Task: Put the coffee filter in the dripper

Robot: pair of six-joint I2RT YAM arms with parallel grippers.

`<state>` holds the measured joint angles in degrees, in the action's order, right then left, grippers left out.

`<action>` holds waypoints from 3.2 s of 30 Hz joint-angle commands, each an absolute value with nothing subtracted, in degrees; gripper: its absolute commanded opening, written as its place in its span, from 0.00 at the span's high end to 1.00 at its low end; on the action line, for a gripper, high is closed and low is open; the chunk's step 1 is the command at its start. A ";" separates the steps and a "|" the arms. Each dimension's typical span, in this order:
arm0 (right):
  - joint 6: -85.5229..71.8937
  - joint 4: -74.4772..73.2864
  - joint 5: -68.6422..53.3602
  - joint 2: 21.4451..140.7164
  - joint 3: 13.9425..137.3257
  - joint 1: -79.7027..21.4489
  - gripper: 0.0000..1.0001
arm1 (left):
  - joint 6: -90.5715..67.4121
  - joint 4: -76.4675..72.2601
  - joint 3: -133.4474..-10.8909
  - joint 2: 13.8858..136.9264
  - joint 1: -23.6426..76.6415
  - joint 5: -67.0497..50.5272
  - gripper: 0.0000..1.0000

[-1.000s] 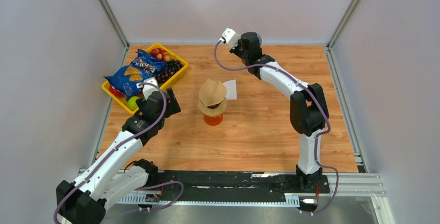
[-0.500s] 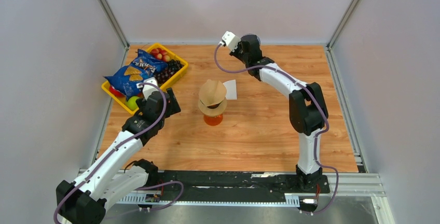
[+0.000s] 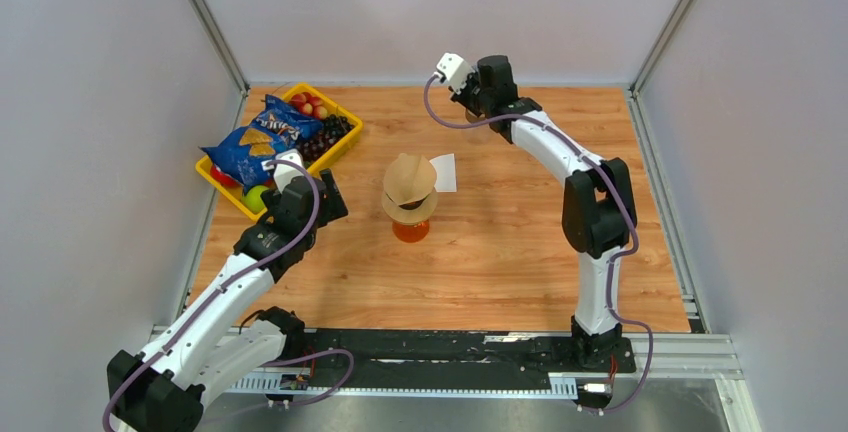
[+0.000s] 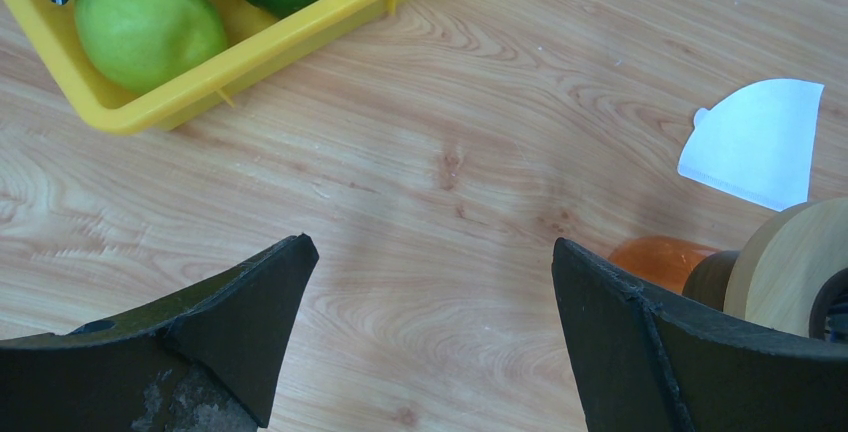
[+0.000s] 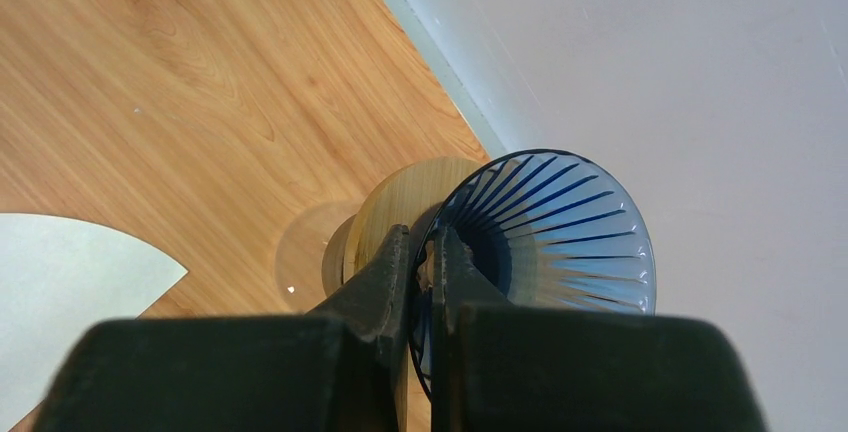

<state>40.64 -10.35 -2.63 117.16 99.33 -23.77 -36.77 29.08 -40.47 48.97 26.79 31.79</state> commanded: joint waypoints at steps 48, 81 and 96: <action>32.45 -48.93 -12.15 130.56 107.19 -22.68 0.95 | -36.66 29.87 -42.42 47.97 26.41 33.58 0.00; 25.35 -40.92 0.00 129.60 123.25 -22.83 0.58 | -36.43 28.88 -42.22 49.63 26.43 30.90 0.00; 25.05 -35.80 3.08 126.36 129.80 -22.88 0.34 | -35.97 28.46 -42.01 48.67 26.40 30.32 0.00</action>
